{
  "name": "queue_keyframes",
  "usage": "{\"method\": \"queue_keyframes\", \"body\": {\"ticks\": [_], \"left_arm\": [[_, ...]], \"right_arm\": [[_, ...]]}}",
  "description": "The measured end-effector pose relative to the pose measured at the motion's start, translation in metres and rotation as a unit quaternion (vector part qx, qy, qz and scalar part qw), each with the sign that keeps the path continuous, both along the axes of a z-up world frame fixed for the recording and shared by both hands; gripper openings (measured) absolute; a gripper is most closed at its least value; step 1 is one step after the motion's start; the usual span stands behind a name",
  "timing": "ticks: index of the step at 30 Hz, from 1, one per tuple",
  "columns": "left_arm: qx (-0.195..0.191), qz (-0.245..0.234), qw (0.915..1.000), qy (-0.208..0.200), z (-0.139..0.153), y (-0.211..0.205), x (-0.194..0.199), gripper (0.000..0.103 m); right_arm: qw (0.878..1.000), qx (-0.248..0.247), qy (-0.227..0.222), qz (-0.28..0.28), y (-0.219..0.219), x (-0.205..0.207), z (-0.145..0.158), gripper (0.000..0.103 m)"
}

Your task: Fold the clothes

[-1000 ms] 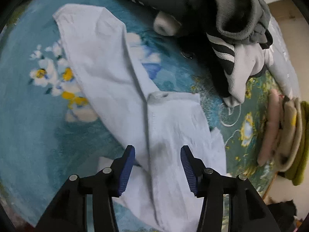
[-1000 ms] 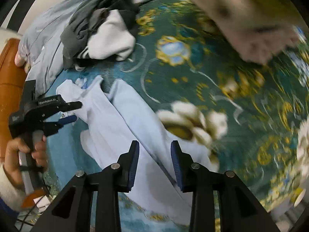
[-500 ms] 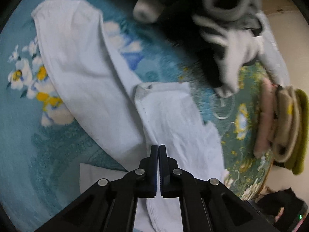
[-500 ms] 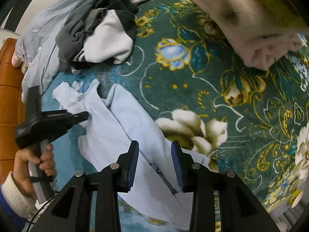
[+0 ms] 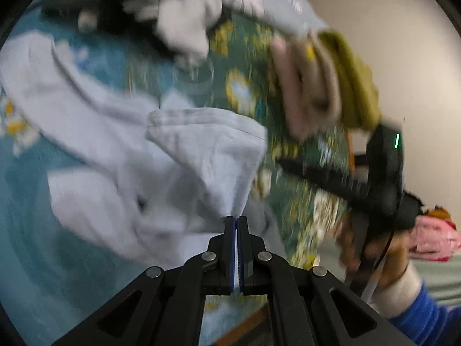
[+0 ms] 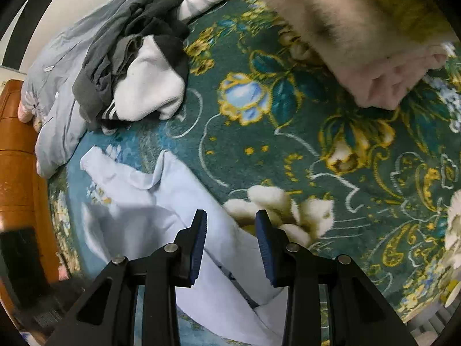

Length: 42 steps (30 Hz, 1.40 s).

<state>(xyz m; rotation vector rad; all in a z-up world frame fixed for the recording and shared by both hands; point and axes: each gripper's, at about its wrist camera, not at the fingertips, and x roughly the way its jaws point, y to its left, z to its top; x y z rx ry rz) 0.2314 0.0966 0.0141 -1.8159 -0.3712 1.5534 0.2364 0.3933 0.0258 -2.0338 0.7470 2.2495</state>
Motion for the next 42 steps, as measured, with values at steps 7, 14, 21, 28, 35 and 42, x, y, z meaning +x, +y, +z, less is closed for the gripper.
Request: {"method": "queue_keyframes", "body": {"ticks": [7, 14, 21, 28, 35, 42], "left_arm": [[-0.063, 0.062, 0.9932, -0.077, -0.027, -0.055, 0.035, 0.001], [-0.099, 0.175, 0.9757, -0.087, -0.020, -0.135, 0.013, 0.012], [-0.100, 0.261, 0.9567, -0.081, -0.024, -0.160, -0.001, 0.026], [-0.084, 0.276, 0.9532, -0.092, -0.055, -0.119, -0.020, 0.034], [-0.067, 0.236, 0.9647, -0.097, -0.078, -0.045, -0.075, 0.055], [-0.086, 0.144, 0.9788, -0.118, -0.102, 0.026, -0.092, 0.056]], "right_arm": [[0.998, -0.022, -0.034, 0.056, -0.031, -0.017, -0.039, 0.042], [0.994, -0.028, -0.047, 0.091, -0.056, -0.043, -0.064, 0.043], [0.995, -0.006, -0.040, 0.090, -0.054, -0.053, -0.054, 0.002], [0.998, 0.013, -0.014, 0.059, -0.007, -0.060, -0.037, 0.004], [0.996, 0.057, 0.029, 0.055, -0.013, -0.032, -0.011, 0.047], [0.997, -0.021, 0.026, 0.066, -0.045, 0.006, -0.012, 0.047]]}}
